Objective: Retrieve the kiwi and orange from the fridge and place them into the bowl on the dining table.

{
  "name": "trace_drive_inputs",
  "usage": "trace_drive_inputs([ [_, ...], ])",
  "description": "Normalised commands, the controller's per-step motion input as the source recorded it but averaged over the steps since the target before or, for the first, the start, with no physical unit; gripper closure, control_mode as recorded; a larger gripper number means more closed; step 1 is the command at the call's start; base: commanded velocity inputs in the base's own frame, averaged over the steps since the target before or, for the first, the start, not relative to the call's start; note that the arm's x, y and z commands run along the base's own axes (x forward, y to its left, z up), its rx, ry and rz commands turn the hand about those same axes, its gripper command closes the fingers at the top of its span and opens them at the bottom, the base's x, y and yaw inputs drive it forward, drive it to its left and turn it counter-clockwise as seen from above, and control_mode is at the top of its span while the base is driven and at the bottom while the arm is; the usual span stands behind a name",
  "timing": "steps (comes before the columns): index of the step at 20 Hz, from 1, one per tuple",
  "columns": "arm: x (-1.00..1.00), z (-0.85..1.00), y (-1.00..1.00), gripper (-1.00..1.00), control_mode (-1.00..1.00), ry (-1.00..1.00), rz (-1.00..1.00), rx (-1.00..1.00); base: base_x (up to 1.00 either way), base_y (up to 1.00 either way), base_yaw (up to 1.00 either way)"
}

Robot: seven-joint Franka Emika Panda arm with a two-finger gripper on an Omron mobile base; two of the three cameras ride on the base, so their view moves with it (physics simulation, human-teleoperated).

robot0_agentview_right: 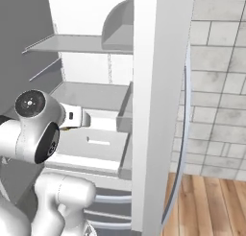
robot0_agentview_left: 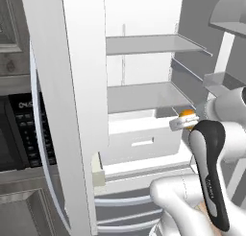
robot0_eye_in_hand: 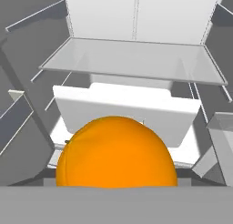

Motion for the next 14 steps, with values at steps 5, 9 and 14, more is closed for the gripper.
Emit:
trace_drive_inputs([
  [5, 0.0, 0.0, 0.0, 1.0, 1.0, 0.0, 0.0, 0.0, -0.61, -0.1, 0.22],
  [9, 0.0, 0.0, 0.0, 1.0, 1.0, 0.0, 0.0, 0.0, -0.32, -0.21, 0.34],
  [14, 0.0, 0.0, 0.0, 1.0, 1.0, 0.0, 0.0, 0.0, -0.2, -0.41, 0.45],
])
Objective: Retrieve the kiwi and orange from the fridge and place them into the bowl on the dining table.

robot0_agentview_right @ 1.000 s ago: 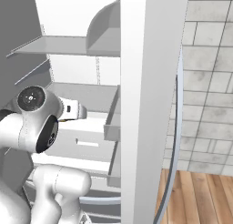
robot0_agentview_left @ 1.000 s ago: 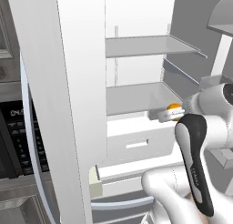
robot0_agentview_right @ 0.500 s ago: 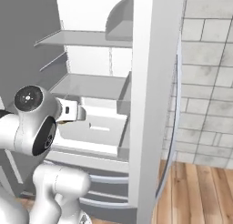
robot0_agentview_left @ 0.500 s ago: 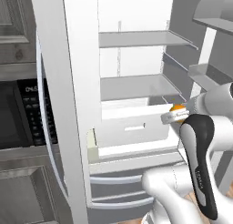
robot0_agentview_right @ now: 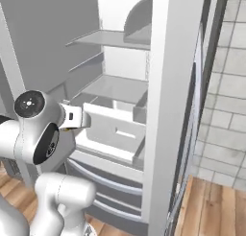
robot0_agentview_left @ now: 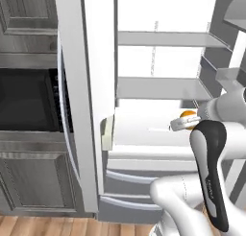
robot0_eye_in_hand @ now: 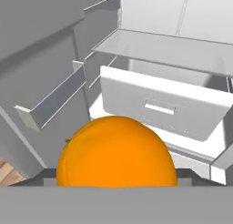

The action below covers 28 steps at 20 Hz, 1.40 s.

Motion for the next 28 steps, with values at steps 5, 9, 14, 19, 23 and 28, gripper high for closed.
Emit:
trace_drive_inputs([
  [5, 0.0, 0.0, 0.0, 1.0, 1.0, 0.0, 0.0, 0.0, -0.36, -0.54, 0.47],
  [9, 0.0, 0.0, 0.0, 1.0, 1.0, 0.0, 0.0, 0.0, -0.68, -0.24, 0.44],
  [14, 0.0, 0.0, 0.0, 1.0, 1.0, 0.0, 0.0, 0.0, -0.56, 0.24, 0.49],
  [19, 0.0, 0.0, 0.0, 1.0, 1.0, 0.0, 0.0, 0.0, -0.54, 0.43, 0.54],
  [23, 0.0, 0.0, 0.0, 1.0, 1.0, 0.0, 0.0, 0.0, -0.66, 0.33, 0.55],
  [28, 0.0, 0.0, 0.0, 1.0, 1.0, 0.0, 0.0, 0.0, -0.68, 0.34, 0.55],
])
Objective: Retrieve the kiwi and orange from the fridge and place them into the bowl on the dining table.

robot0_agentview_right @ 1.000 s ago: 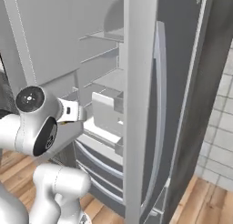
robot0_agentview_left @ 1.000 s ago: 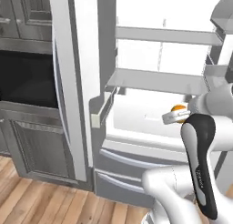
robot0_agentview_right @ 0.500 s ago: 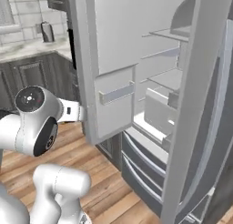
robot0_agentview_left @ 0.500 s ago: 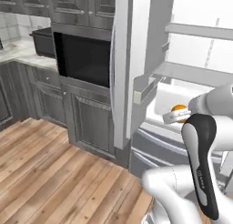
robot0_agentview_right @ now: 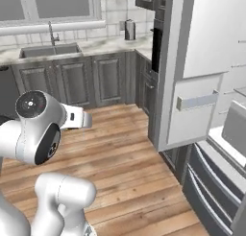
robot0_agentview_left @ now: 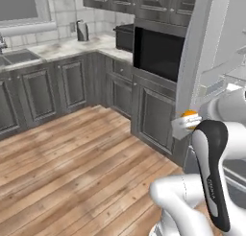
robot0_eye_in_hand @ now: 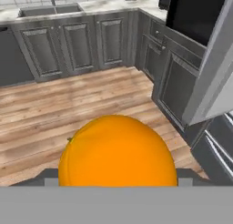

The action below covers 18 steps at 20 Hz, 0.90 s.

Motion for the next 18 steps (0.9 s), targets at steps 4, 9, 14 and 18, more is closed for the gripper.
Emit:
trace_drive_inputs([
  [4, 0.0, 0.0, 0.0, 1.0, 1.0, 0.0, 0.0, 0.0, -0.79, 0.32, 0.52],
  [9, 0.0, 0.0, 0.0, 1.0, 1.0, 0.0, 0.0, 0.0, -0.97, 0.25, 0.49],
  [14, 0.0, 0.0, 0.0, 1.0, 1.0, 0.0, 0.0, 0.0, -0.99, 0.27, 0.47],
  [18, 0.0, 0.0, 0.0, 1.0, 1.0, 0.0, 0.0, 0.0, -0.46, 0.53, 0.39],
])
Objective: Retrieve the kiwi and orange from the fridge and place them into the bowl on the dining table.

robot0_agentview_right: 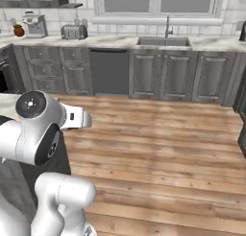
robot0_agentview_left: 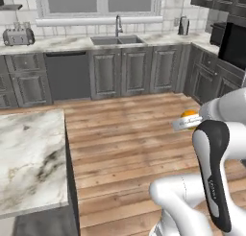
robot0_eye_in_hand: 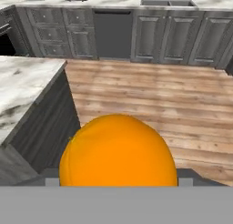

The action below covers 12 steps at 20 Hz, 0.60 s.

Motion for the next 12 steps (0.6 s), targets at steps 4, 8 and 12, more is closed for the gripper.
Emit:
trace_drive_inputs([
  [4, 0.0, 0.0, 0.0, 1.0, 1.0, 0.0, 0.0, 0.0, -0.43, 0.58, 0.37],
  [8, 0.0, 0.0, 0.0, 1.0, 1.0, 0.0, 0.0, 0.0, -0.17, 0.73, 0.35],
  [12, 0.0, 0.0, 0.0, 1.0, 1.0, 0.0, 0.0, 0.0, 0.0, 0.94, 0.3],
])
